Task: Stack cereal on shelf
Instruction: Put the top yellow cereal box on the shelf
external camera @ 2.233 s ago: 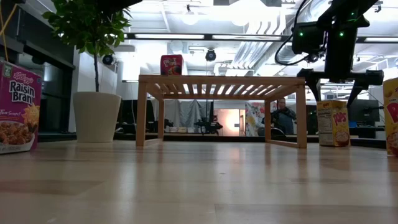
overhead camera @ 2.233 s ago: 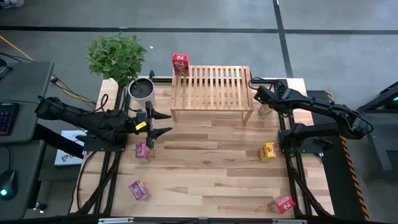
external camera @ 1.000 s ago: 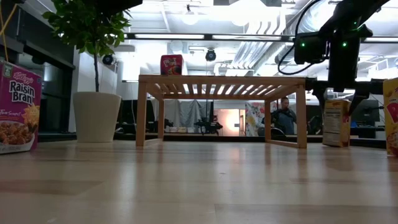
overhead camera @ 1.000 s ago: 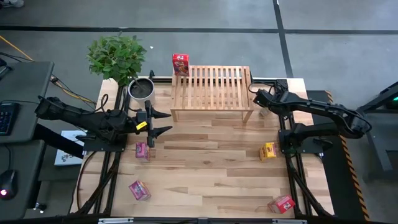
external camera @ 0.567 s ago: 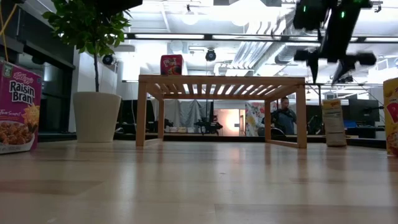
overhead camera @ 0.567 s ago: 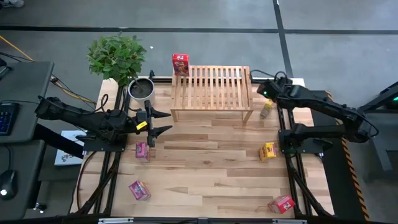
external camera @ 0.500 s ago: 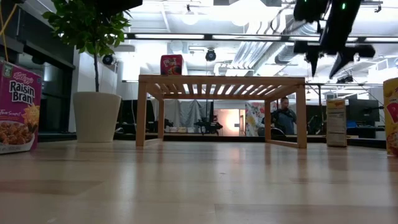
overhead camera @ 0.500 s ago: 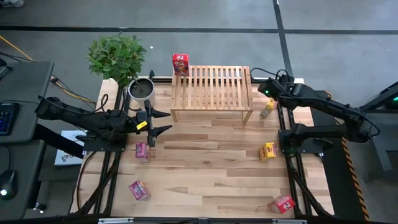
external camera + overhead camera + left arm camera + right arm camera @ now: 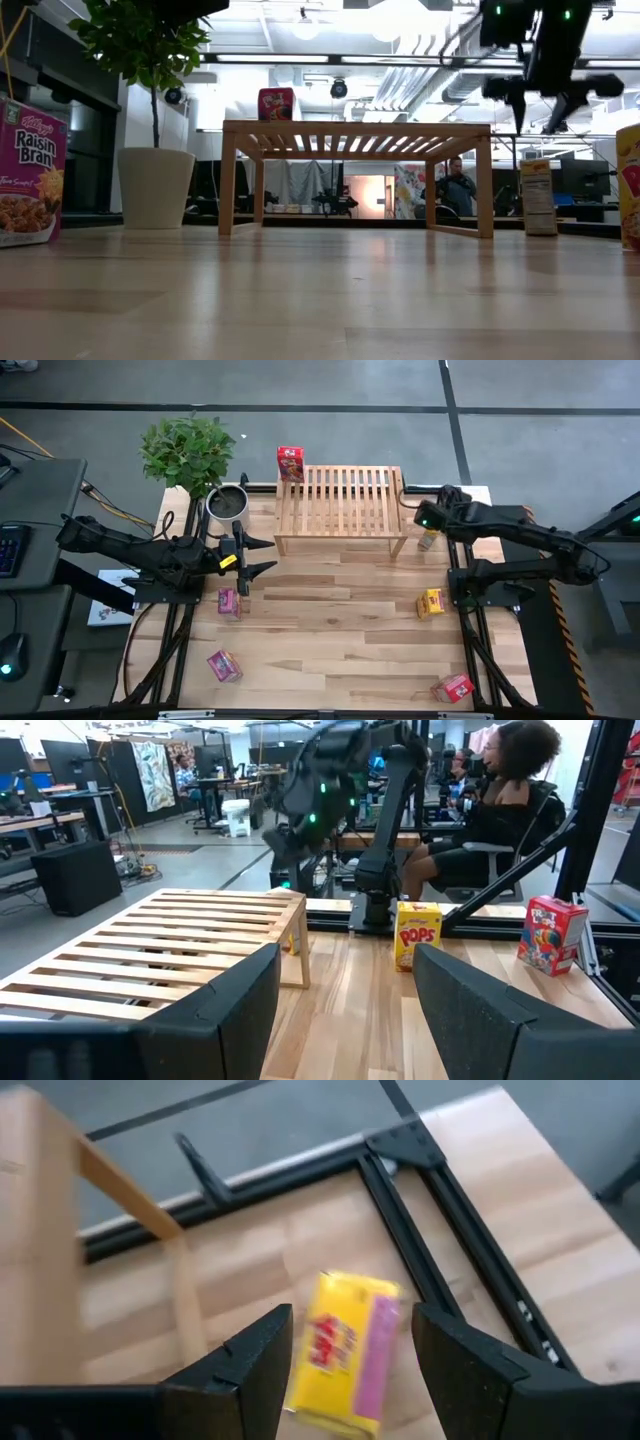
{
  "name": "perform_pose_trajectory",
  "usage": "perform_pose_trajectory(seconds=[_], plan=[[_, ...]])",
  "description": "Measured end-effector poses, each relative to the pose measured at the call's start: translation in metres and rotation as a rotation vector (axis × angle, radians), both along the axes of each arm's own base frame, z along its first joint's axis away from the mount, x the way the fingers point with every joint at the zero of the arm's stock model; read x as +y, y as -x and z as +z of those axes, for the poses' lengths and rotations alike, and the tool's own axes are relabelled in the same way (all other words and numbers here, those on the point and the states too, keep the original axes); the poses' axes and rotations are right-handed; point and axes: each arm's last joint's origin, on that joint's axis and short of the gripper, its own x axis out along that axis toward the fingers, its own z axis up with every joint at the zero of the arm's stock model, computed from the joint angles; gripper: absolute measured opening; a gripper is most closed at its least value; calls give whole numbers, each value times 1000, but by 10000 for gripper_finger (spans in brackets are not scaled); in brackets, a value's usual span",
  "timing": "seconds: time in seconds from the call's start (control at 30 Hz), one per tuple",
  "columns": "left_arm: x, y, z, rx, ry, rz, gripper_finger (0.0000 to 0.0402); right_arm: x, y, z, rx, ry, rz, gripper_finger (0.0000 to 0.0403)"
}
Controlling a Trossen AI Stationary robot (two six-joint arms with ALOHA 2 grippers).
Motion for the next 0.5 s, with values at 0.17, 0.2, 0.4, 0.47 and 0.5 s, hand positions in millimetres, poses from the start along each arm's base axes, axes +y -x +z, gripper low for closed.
perform_pose_trajectory(seconds=[0.17,0.2,0.4,0.47,0.5], plan=[[0,0,0,0,0,0,218,1,3,-22,8,-19,-34,197],[0,0,0,0,0,0,218,1,2,-23,4,-15,-35,197],[0,0,0,-1,0,0,218,-2,-2,-25,-38,30,-35,197],[0,0,0,0,2,0,218,-2,-3,-25,-48,35,-35,197],[0,0,0,-2,6,0,218,-2,-3,-24,-53,39,-35,197]])
